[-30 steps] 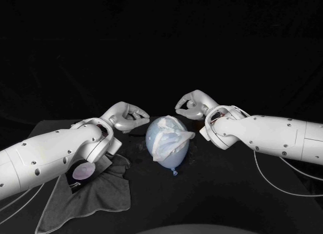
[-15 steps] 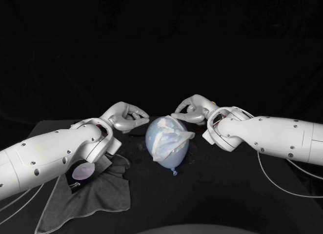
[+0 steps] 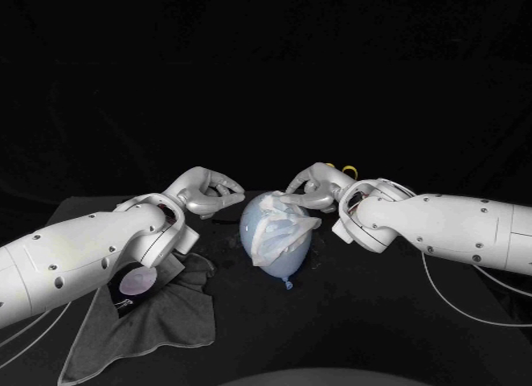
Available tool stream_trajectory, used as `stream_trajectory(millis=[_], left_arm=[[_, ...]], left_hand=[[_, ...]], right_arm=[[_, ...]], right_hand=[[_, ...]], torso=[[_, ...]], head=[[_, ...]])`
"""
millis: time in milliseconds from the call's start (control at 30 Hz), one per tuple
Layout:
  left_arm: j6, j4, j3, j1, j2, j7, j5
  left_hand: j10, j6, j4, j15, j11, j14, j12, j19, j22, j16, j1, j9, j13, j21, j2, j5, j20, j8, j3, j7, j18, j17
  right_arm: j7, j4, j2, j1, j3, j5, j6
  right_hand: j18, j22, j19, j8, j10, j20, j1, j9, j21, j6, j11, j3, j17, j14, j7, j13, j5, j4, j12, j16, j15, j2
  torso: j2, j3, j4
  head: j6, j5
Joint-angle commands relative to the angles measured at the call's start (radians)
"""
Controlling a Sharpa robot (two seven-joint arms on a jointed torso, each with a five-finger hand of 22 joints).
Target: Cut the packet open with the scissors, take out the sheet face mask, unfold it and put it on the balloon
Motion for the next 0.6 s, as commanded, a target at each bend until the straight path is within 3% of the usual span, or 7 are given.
stream_trajectory(millis=[33, 400, 433, 600], left_arm=[[0.004, 0.003, 0.002, 0.000, 0.001, 0.010, 0.009], [0.002, 0.004, 0.002, 0.000, 0.000, 0.011, 0.009], [0.002, 0.004, 0.002, 0.000, 0.000, 0.011, 0.009], [0.001, 0.004, 0.002, 0.000, -0.001, 0.011, 0.009]], left_hand=[[-0.008, 0.005, 0.004, -0.004, 0.000, 0.004, 0.003, 0.002, 0.000, 0.005, 0.006, 0.001, 0.001, 0.004, 0.001, -0.001, 0.001, -0.006, 0.000, 0.001, -0.017, -0.001], [-0.009, 0.005, 0.005, -0.004, 0.000, 0.002, 0.003, 0.001, -0.001, 0.004, 0.007, 0.001, 0.001, 0.004, 0.001, -0.001, 0.001, -0.007, 0.000, 0.001, -0.017, -0.003], [-0.009, 0.005, 0.005, -0.004, 0.000, 0.002, 0.003, 0.001, -0.001, 0.004, 0.007, 0.001, 0.001, 0.004, 0.001, -0.001, 0.001, -0.007, 0.000, 0.001, -0.017, -0.003], [-0.009, 0.005, 0.005, -0.004, 0.000, 0.001, 0.003, 0.000, -0.003, 0.004, 0.007, 0.001, 0.001, 0.003, 0.001, -0.001, 0.001, -0.007, 0.000, 0.001, -0.017, -0.008]], right_arm=[[-0.010, 0.002, 0.003, -0.003, 0.000, -0.029, 0.027], [-0.024, 0.006, 0.010, -0.017, 0.001, -0.161, 0.031], [-0.022, 0.006, 0.010, -0.019, 0.001, -0.168, 0.026], [-0.009, 0.011, 0.009, -0.023, 0.001, -0.162, -0.024]], right_hand=[[0.006, 0.105, 0.003, -0.003, 0.036, 0.004, 0.035, -0.001, 0.005, 0.019, -0.001, 0.002, 0.263, 0.104, -0.002, 0.187, -0.002, -0.008, 0.007, 0.004, 0.003, 0.012], [0.001, 0.121, 0.017, 0.041, 0.101, -0.023, 0.198, 0.014, 0.032, 0.135, -0.045, 0.071, 0.263, 0.104, -0.053, 0.259, -0.002, -0.118, 0.077, 0.004, -0.032, 0.056], [-0.001, 0.124, 0.021, 0.053, 0.104, -0.029, 0.213, 0.020, 0.039, 0.151, -0.050, 0.086, 0.263, 0.104, -0.056, 0.263, -0.001, -0.136, 0.081, 0.004, -0.038, 0.060], [-0.003, 0.130, 0.026, 0.069, 0.104, -0.036, 0.207, 0.030, 0.049, 0.159, -0.051, 0.117, 0.263, 0.104, -0.056, 0.263, -0.001, -0.155, 0.081, 0.004, -0.041, 0.057]], torso=[[0.000, 0.0006, 0.0000], [-0.001, -0.0001, 0.0002], [-0.001, -0.0002, 0.0007], [-0.001, -0.0002, 0.0001]], head=[[-0.004, 0.000], [-0.012, -0.001], [-0.013, -0.001], [-0.015, -0.001]])
